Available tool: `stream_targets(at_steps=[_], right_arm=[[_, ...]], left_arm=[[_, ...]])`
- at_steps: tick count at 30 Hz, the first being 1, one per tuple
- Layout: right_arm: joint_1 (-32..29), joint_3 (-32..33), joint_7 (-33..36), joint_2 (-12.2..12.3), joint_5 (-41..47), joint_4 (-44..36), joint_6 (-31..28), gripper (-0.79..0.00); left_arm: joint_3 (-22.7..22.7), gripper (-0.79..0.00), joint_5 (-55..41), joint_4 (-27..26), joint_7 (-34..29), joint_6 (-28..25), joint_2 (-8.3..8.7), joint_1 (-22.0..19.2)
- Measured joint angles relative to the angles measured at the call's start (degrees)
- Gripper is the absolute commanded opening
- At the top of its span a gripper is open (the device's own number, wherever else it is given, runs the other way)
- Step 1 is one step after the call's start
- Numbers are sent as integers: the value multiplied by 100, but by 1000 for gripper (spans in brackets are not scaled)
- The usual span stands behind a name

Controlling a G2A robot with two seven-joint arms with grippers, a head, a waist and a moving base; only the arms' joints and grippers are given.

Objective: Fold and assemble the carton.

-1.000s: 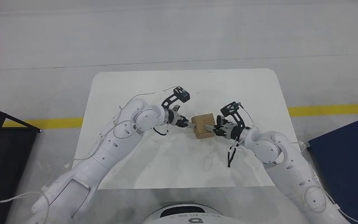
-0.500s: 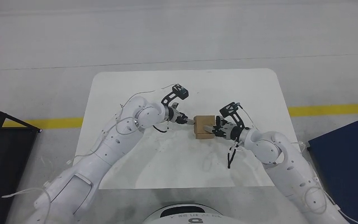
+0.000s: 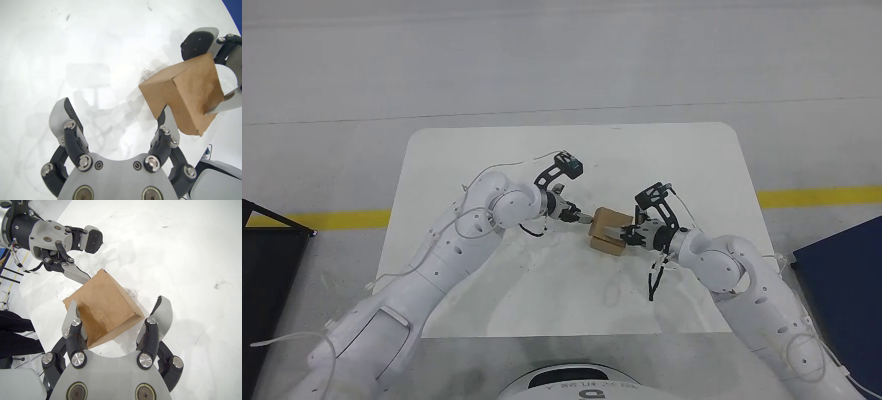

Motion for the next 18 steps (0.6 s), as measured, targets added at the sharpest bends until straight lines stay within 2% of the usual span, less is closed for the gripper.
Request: stream_targets(at_steps=[18], right_arm=[[0, 0, 0, 0, -1, 0, 0, 0]], left_arm=[[0, 0, 32, 10, 34, -42, -15, -16]])
